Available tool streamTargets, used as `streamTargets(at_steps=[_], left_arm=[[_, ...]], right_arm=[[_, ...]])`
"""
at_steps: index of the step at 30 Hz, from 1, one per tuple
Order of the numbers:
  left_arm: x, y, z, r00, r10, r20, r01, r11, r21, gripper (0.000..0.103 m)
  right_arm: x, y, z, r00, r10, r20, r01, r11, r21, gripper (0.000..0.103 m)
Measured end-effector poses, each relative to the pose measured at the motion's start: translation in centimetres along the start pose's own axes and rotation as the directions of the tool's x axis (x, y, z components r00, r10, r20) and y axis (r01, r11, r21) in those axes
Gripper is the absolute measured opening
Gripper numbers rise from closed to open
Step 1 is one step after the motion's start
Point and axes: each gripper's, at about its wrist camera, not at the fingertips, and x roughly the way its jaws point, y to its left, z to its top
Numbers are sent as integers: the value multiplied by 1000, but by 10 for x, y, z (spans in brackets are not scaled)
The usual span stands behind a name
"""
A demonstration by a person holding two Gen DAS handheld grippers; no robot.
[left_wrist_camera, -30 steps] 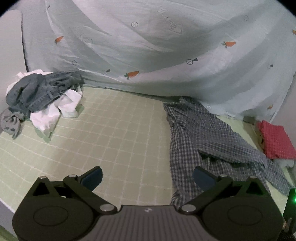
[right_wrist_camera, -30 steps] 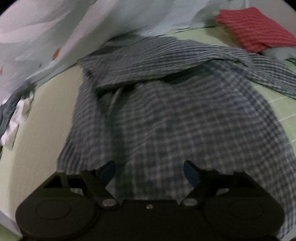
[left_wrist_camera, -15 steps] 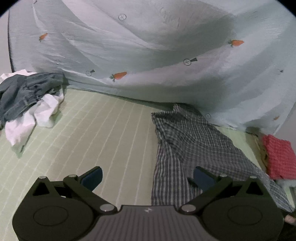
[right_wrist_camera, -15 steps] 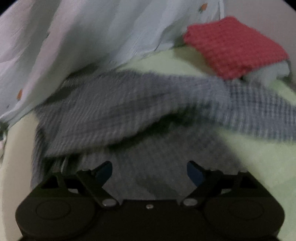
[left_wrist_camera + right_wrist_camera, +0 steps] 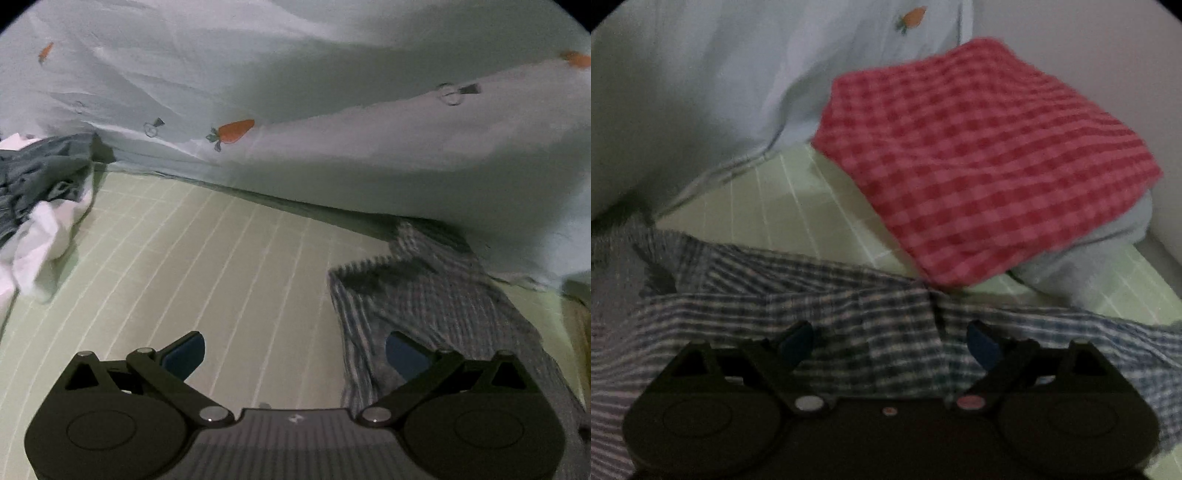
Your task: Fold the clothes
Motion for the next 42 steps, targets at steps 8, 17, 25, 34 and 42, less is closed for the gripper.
streamTargets(at_steps=[8, 17, 25, 34, 42], left_arm=[[81, -10, 42, 996, -10, -85, 8, 1000, -22, 89], [106, -40, 55, 994, 27, -106, -28, 999, -15, 3], [90, -89, 79, 999, 45, -7, -44, 994, 96, 2], [126, -129, 82, 993, 122, -3, -119, 972, 205, 0], [117, -85, 76, 998, -62, -19, 62, 998, 13, 38]], right_arm=[[2, 14, 0, 999, 45, 16, -43, 993, -107, 14], [-45, 13, 29, 974, 41, 224, -20, 995, -96, 6], [-82, -9, 65, 933, 23, 358, -12, 999, -33, 6], [-41, -39, 71, 963, -77, 260, 65, 996, 55, 6], [-23, -41, 59, 970, -139, 200, 129, 990, 62, 41]])
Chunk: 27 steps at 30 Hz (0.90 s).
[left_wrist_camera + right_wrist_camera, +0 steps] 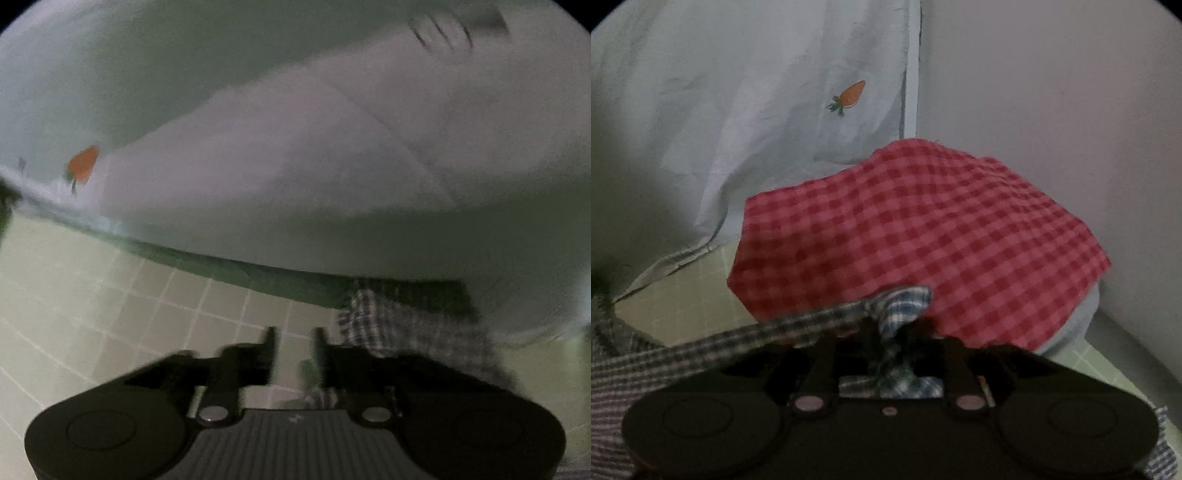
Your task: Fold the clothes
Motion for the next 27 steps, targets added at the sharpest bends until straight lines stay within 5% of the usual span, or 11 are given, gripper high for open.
streamTargets(at_steps=[3, 7, 11, 13, 15, 17, 18, 24, 27], left_arm=[[-23, 22, -7, 994, -104, 47, 106, 992, -60, 55], [-29, 26, -21, 976, -219, 1, 219, 976, 5, 72], [-10, 9, -41, 979, -188, -79, 194, 978, 80, 73], [3, 3, -47, 982, -162, -97, 169, 982, 79, 72], [11, -3, -49, 986, -132, -105, 141, 986, 88, 65], [19, -1, -48, 986, -120, -117, 132, 986, 101, 20], [23, 0, -47, 986, -112, -121, 125, 986, 107, 12], [35, -3, -46, 990, -74, -121, 87, 991, 104, 7], [40, -6, -44, 992, -51, -117, 62, 993, 97, 7]], right_arm=[[-4, -6, -4, 1000, 8, 11, -8, 1000, 24, 48], [-4, -10, -8, 999, 36, 7, -37, 998, 48, 65], [5, -7, -9, 997, 71, -27, -69, 997, 39, 81], [9, -2, -8, 997, 60, -46, -59, 998, 11, 81], [12, 1, -9, 997, 58, -58, -58, 998, -6, 82], [15, 2, -9, 997, 57, -60, -58, 998, -17, 81], [15, 2, -10, 997, 53, -62, -55, 998, -24, 74], [11, -3, -8, 993, 92, -79, -94, 996, -14, 17], [-1, 0, -5, 994, 101, -52, -103, 994, -33, 11]])
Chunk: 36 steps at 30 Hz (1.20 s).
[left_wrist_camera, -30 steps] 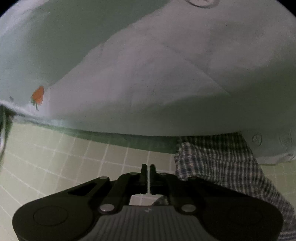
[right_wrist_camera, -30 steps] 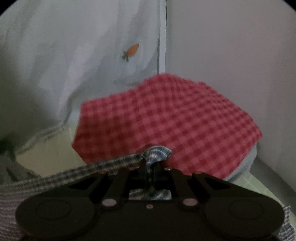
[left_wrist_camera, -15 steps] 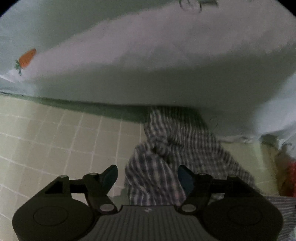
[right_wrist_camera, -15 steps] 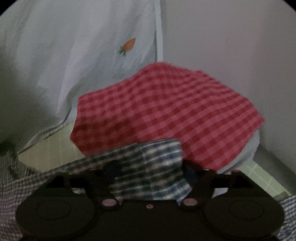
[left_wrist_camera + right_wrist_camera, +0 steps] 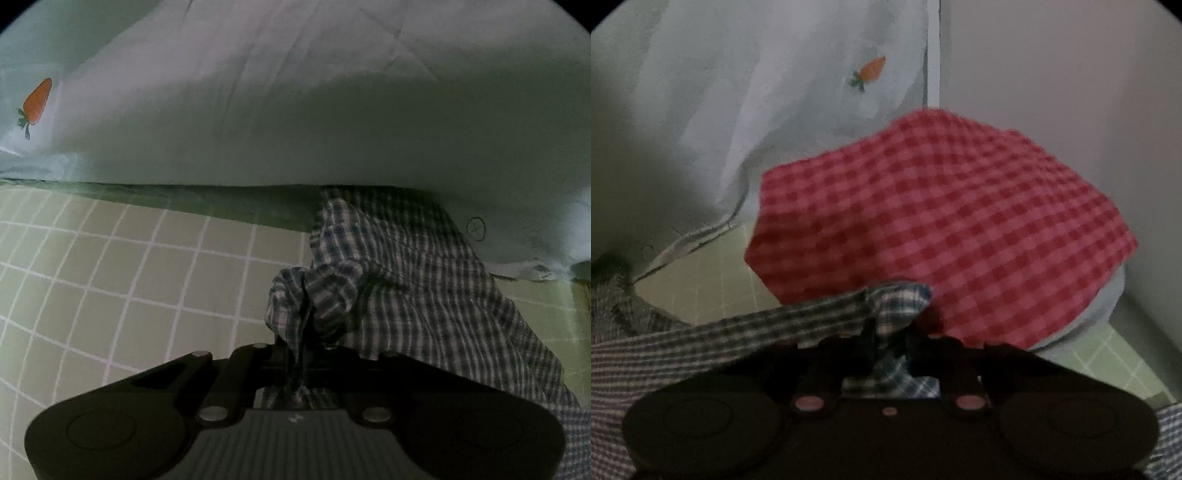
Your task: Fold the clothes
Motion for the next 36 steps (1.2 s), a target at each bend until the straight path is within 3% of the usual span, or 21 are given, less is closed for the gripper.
streamTargets(at_steps=[3, 7, 8, 11, 13, 16, 19, 22, 23, 24, 27, 30, 33, 36], left_arm=[[-6, 0, 4, 1000, 15, 7, -15, 1000, -6, 17], [-43, 3, 4, 996, 20, 83, -23, 999, 35, 68], [-55, 6, 2, 994, 15, 105, -19, 999, 37, 75], [-95, 17, -8, 989, 16, 148, -21, 999, 31, 77], [-122, 25, -23, 987, 29, 158, -33, 999, 23, 79], [-160, 33, -56, 990, 15, 142, -19, 1000, 25, 80], [-188, 39, -98, 995, -17, 94, 15, 1000, 22, 80], [-205, 37, -140, 998, -62, 26, 61, 998, 9, 80], [-210, 36, -152, 997, -78, 4, 78, 997, 5, 80], [-213, 31, -162, 995, -95, -14, 95, 995, 18, 80], [-222, 11, -180, 991, -126, -41, 129, 988, 87, 80], [-224, -12, -183, 989, -142, -38, 146, 979, 140, 82], [-221, -33, -184, 985, -165, -59, 173, 970, 172, 83], [-212, -58, -189, 981, -175, -88, 190, 956, 224, 83]], right_arm=[[-18, 11, 4, 998, -21, 53, 24, 998, -54, 8], [-53, 26, 12, 993, 35, 111, -27, 997, -72, 8], [-58, 30, 14, 991, 65, 118, -57, 996, -67, 8], [-79, 48, 8, 974, 200, 109, -196, 980, -43, 8], [-90, 67, -7, 950, 303, 71, -300, 953, -43, 8], [-103, 101, -42, 905, 425, -36, -426, 903, -53, 9], [-108, 132, -89, 861, 472, -189, -495, 864, -92, 12], [-112, 146, -129, 843, 427, -326, -491, 859, -144, 42], [-115, 145, -136, 837, 422, -347, -492, 859, -141, 61], [-120, 140, -139, 836, 431, -340, -494, 861, -123, 68], [-139, 118, -133, 858, 454, -240, -486, 869, -97, 103], [-148, 97, -126, 902, 412, -129, -427, 897, -117, 103], [-135, 79, -125, 965, 244, -100, -256, 958, -132, 103], [-115, 55, -131, 983, 138, -123, -150, 985, -88, 103]])
